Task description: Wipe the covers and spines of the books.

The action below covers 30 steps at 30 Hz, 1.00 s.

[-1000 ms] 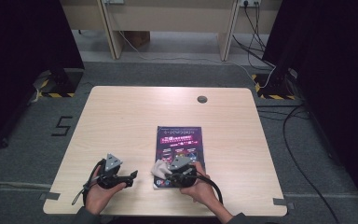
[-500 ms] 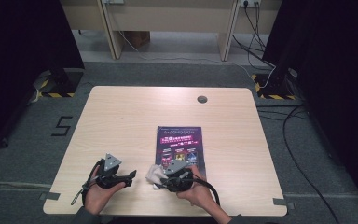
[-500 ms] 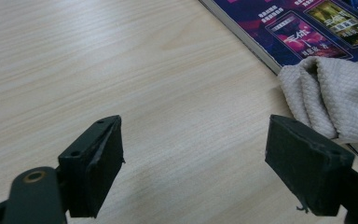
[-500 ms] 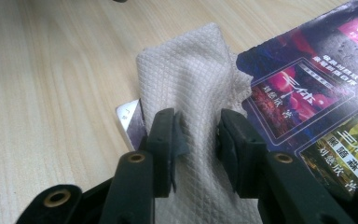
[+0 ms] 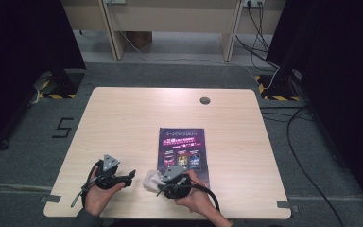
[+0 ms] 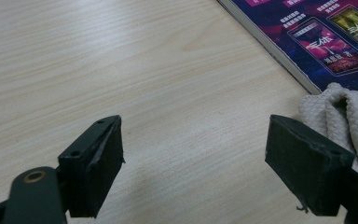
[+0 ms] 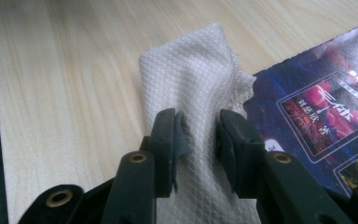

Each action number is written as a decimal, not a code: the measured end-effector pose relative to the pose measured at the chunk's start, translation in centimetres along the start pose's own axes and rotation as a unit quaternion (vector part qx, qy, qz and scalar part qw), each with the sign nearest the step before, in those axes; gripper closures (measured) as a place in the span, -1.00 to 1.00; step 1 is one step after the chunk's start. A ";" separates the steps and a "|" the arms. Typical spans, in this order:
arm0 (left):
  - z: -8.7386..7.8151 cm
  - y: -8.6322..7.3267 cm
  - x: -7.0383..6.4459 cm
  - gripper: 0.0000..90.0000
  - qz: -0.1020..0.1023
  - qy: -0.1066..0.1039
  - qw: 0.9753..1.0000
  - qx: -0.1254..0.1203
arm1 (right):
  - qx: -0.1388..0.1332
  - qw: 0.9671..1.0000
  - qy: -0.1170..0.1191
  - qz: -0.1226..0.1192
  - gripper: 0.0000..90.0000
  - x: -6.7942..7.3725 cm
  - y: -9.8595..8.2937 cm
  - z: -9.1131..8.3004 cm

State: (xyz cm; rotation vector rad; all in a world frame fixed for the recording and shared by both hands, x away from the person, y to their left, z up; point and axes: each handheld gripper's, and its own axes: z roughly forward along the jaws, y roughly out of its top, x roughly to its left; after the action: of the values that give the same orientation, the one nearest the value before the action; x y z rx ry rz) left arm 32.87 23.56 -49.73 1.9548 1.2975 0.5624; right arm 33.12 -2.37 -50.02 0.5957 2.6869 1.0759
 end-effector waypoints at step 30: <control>0.1 0.0 -0.3 -0.58 0.002 -0.006 1.000 0.000 | 0.008 0.994 -0.078 0.080 0.50 -6.3 -3.9 -3.9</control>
State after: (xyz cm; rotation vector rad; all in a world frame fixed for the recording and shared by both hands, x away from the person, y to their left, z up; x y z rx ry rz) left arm 32.82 23.25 -49.78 1.9578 1.2862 0.5528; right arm 36.47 -10.05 -49.75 0.8733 2.5515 1.0000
